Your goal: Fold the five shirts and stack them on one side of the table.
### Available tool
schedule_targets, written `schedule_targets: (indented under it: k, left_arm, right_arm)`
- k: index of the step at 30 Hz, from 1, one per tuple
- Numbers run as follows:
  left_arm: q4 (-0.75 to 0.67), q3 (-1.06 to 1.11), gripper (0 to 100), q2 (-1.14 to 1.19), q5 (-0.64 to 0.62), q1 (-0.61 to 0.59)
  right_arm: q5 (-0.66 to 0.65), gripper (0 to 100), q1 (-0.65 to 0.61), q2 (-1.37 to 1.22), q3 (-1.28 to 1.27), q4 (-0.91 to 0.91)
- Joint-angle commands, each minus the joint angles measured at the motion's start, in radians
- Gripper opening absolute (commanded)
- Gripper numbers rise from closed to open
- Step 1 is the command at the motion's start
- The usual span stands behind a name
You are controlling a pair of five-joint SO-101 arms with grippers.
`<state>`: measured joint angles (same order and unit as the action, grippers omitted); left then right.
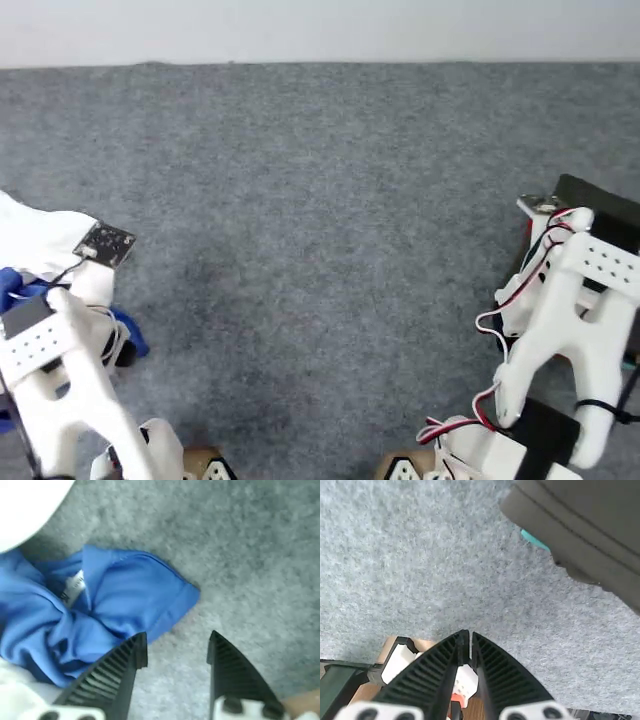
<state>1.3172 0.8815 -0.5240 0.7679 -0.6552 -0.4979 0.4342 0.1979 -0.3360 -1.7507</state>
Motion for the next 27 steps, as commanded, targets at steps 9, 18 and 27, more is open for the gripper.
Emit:
schedule_targets:
  k: [9, 18, 27]
  left_arm:
    - [-0.028, -0.308, 20, 0.511, 0.101, -0.086]
    - [-0.071, -0.321, 5, 0.703, 0.110, -0.003]
    - [0.138, -0.684, 1, 0.491, -0.044, 0.115]
  right_arm:
    - [0.071, 0.9, -0.005, 0.177, 0.002, -0.044]
    - [0.071, 0.9, -0.005, 0.203, 0.000, -0.044]
    - [0.072, 0.9, -0.005, 0.203, 0.000, -0.045]
